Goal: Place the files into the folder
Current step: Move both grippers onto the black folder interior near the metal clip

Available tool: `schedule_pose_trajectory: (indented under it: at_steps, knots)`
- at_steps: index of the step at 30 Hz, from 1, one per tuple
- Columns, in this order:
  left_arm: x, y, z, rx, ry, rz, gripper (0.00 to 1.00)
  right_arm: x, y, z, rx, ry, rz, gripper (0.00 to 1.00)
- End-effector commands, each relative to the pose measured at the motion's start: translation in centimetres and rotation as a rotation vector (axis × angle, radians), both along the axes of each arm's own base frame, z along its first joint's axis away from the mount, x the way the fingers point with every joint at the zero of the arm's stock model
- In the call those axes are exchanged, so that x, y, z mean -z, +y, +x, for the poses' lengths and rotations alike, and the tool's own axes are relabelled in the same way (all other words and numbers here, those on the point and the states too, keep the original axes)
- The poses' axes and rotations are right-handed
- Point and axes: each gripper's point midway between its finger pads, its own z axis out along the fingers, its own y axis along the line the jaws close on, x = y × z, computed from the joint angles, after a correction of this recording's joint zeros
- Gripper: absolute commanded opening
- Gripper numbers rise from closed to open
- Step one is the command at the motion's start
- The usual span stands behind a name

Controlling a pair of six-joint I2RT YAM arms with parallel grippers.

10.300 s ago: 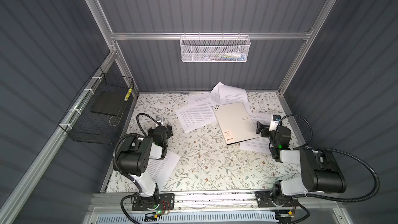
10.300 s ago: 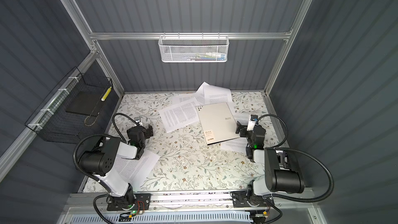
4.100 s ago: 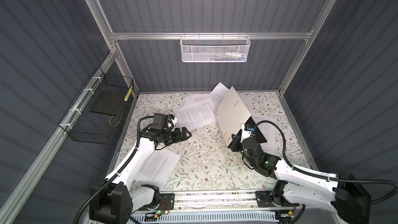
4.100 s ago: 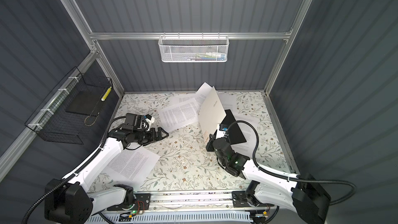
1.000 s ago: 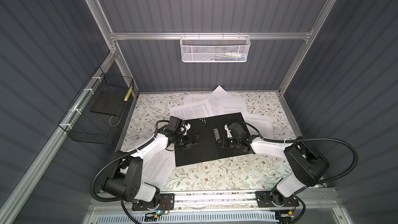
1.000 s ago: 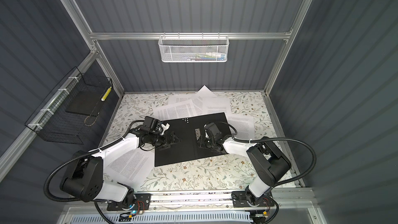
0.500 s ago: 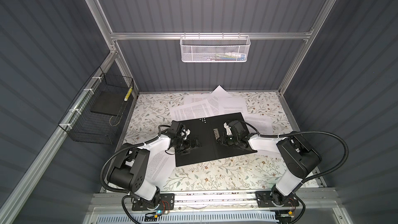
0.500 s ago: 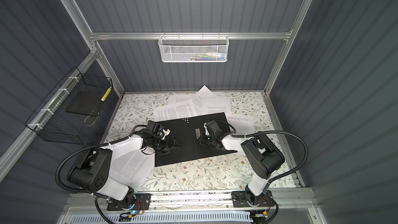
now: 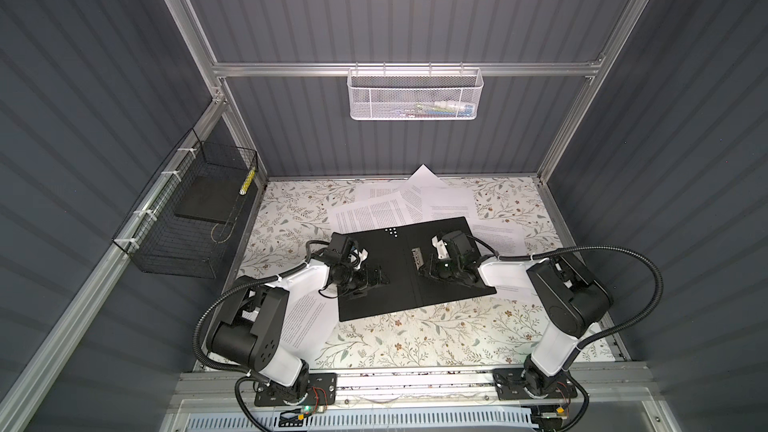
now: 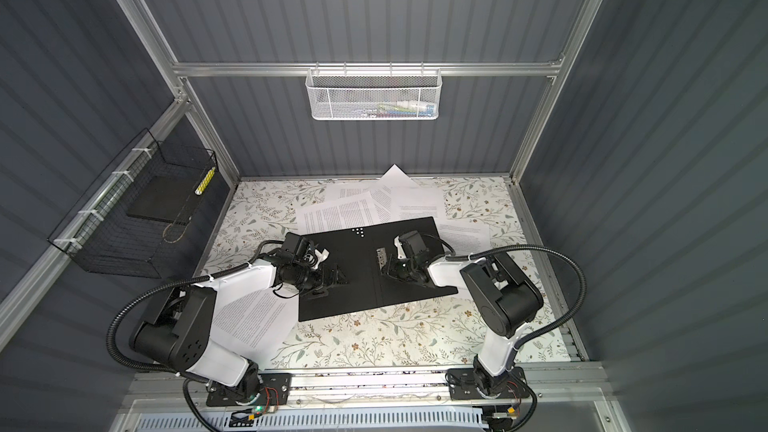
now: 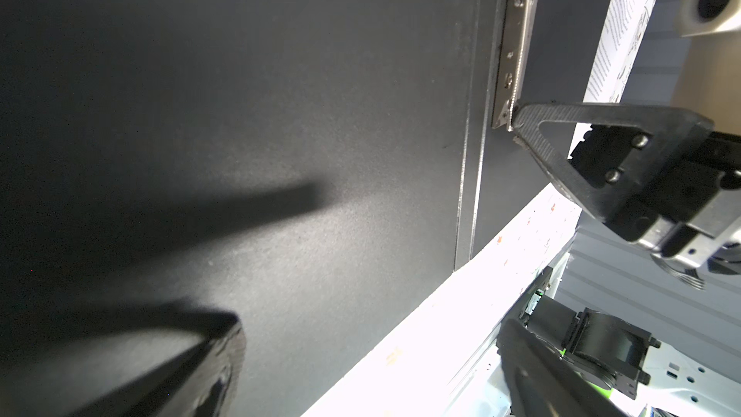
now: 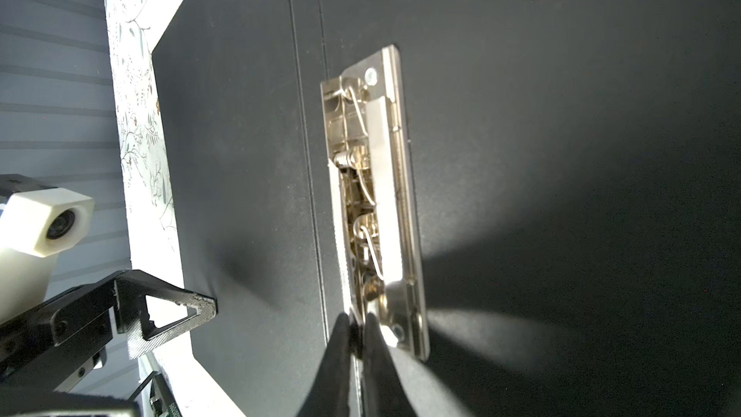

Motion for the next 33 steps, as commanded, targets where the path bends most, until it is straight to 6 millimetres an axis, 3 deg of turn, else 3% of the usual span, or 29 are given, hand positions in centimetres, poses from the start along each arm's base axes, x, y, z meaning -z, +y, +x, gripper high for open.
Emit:
schedule_pose_trajectory:
  at_steps: [1,11,24,33]
  knots:
    - [4.2,2.8,-2.7,-0.011,0.127,0.164,1.0,-0.2,0.7,0.6,-0.011,-0.004,0.032,0.09]
    - [4.6,2.9,-2.6,-0.009,0.132,0.178,1.0,0.1,0.7,0.1,-0.01,0.005,0.052,0.11]
    - [4.9,3.3,-2.7,-0.012,0.134,0.199,1.0,0.0,0.7,-0.1,-0.007,0.005,0.065,0.06]
    - [5.3,4.2,-2.8,-0.024,0.14,0.256,1.0,2.0,-0.4,-0.9,-0.017,0.004,0.01,0.0]
